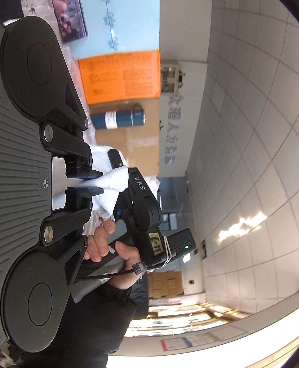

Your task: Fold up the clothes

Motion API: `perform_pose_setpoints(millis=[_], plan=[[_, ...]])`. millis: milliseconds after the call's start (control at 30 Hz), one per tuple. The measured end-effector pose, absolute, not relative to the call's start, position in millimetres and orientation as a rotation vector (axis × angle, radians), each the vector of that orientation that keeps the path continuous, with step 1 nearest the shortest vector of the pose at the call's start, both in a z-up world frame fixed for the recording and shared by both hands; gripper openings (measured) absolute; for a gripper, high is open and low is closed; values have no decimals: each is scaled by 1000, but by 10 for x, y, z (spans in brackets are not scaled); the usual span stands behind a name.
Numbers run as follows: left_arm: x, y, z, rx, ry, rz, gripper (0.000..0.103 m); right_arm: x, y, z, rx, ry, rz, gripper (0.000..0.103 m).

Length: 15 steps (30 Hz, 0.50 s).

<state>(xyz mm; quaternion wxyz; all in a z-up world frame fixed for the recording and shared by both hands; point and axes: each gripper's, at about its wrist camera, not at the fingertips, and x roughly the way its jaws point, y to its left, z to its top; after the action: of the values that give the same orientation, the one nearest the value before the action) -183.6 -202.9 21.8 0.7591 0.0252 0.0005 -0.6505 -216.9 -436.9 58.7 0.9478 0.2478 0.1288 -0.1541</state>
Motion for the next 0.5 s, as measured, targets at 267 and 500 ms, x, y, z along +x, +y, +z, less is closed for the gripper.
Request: perform_pose_setpoints(millis=[267,500], plan=[[-1259,-1146,233,-105,82,-1145,5,-934,-3616,732,474,356,-239,14],[-887,-526,-164,-194,370,-967,5,177,-2822,328,378,613,-208,13]])
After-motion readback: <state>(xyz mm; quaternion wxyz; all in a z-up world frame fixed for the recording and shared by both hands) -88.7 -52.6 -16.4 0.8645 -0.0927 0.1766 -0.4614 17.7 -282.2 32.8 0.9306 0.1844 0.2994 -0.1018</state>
